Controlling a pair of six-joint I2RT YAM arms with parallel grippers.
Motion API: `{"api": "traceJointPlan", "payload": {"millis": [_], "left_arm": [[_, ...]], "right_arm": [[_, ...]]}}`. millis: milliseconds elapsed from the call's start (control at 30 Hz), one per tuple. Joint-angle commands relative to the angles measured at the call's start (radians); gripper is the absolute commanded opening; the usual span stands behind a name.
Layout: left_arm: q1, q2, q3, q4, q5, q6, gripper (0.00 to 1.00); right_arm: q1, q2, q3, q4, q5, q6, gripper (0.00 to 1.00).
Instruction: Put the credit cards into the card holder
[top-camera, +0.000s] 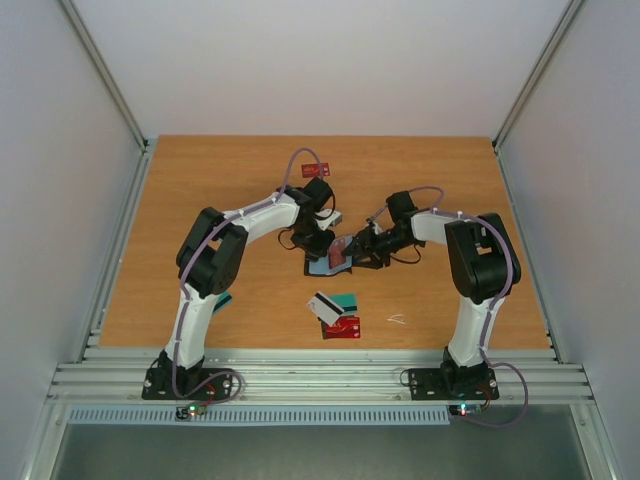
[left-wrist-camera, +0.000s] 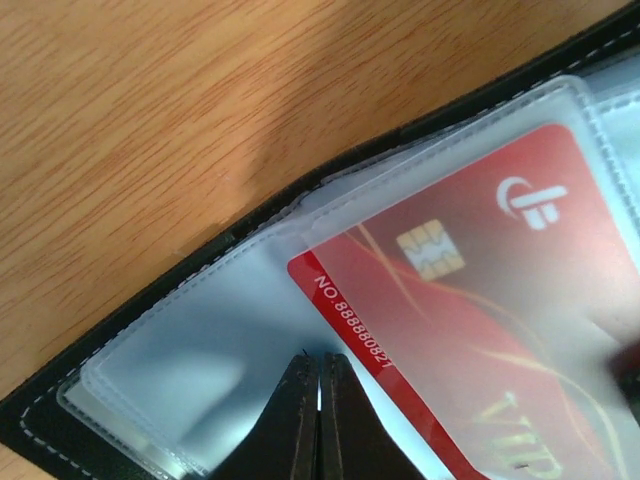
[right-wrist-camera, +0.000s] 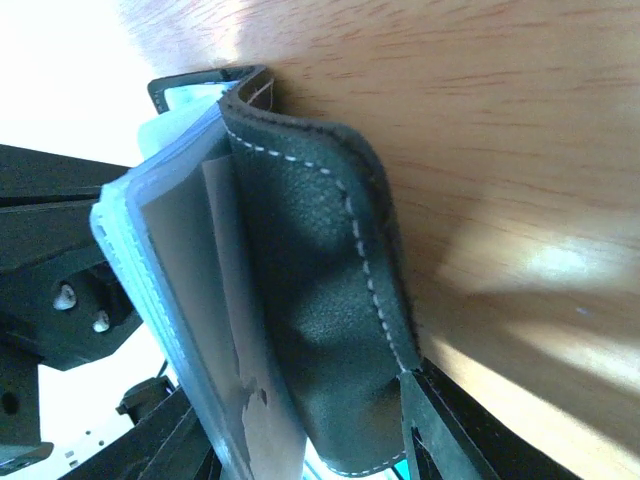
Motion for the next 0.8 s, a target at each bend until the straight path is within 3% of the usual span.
{"api": "traceJointPlan", "payload": {"millis": [0,300,567,767], "left_arm": [[-0.019,0.079,-0.005,0.013,0.036,0.008,0.00],[-0.018,0.090,0.009,0.009,0.050,0.002,0.00],[-0.019,0.085,0.014,0.000,0.049,-0.002,0.00],[-0.013,0.073,0.007,0.000,0.077,-0.020,0.00]], "right_arm": [[0.012,-0.049,0.042,-0.012,-0.060,-0.010,0.46],[0.050,-0.044,0.101,-0.060,-0.088,-0.035,0.46],[0.070,-0.060,0.152,-0.160,-0.021,-0.074,0.45],[0.076,-0.057,0.154,-0.139,-0.044,-0.058,0.45]]}}
